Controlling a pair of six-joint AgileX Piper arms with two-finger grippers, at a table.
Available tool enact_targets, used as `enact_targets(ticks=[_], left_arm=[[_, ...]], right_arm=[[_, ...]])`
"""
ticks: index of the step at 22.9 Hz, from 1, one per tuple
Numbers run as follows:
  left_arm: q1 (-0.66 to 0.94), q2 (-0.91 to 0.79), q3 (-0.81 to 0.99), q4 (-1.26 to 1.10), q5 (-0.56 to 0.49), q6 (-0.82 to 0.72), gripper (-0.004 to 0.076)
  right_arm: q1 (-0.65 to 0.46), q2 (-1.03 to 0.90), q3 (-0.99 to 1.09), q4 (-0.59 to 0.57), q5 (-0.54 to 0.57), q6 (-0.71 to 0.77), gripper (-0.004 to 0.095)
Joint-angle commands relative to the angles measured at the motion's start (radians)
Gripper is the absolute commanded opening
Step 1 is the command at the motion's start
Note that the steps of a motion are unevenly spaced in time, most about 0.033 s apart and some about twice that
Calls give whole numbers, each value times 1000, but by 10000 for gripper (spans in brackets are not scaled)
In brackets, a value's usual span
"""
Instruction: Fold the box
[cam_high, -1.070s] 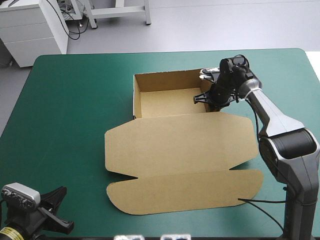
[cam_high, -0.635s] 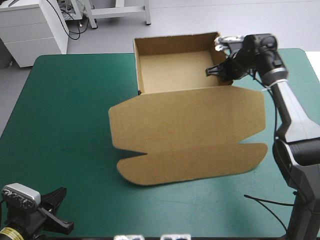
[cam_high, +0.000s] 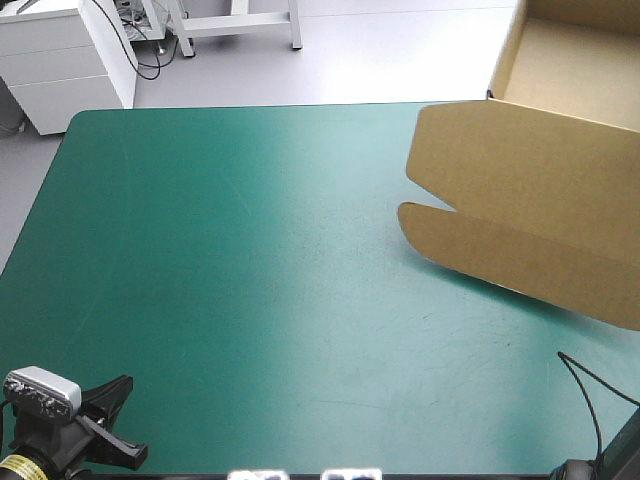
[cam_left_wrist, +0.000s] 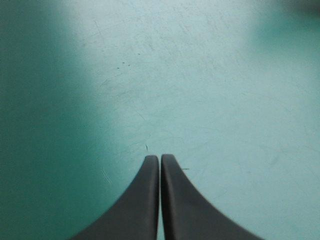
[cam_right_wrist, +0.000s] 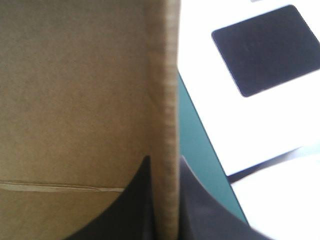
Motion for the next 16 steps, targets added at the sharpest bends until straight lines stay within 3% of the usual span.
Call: enact_targets(ticks=[1, 10, 13, 16], left_arm=[[-8, 17, -24, 4, -66, 1, -8], [-8, 17, -24, 4, -68, 1, -8], [-8, 17, -24, 4, -68, 1, -8], [-8, 17, -24, 5, -68, 1, -8]], right_arm=[[-55, 37, -28, 17, -5, -25, -19], [-64, 230, -21, 24, -5, -17, -6], [-64, 230, -21, 19, -5, -30, 53], [-64, 230, -21, 23, -5, -30, 186]])
